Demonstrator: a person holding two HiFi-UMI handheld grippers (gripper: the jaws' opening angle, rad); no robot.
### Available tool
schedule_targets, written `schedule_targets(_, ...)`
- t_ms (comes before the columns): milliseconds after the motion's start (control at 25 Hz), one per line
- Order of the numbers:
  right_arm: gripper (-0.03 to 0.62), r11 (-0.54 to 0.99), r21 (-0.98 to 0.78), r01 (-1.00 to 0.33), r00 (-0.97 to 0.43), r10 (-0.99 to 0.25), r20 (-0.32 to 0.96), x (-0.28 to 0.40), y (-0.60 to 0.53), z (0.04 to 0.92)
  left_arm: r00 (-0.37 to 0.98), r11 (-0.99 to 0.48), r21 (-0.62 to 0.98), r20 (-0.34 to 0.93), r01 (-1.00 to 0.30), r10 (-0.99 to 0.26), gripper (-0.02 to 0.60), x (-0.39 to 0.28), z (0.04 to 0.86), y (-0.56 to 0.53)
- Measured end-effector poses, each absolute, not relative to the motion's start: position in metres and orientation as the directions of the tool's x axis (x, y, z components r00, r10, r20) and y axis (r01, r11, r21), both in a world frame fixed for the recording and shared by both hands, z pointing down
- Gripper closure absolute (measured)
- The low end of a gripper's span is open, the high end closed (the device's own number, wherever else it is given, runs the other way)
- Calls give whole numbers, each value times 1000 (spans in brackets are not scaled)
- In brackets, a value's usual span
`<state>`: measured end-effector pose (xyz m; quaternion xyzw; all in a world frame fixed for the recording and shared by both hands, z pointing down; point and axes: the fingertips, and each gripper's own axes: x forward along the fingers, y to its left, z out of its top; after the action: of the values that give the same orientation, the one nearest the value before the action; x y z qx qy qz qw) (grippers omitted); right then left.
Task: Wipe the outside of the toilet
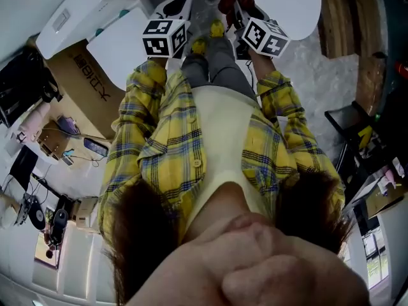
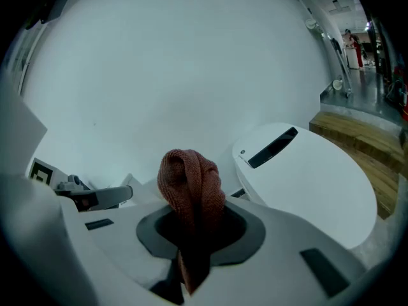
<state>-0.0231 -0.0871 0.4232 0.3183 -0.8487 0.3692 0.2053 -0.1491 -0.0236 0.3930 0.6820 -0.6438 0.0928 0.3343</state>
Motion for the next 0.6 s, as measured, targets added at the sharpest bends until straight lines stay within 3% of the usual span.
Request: schedule_targets(600, 511, 570, -500, -652, -732, -304, 609, -64, -173, 491, 106, 117, 319, 602, -940, -791, 574, -156, 447, -114)
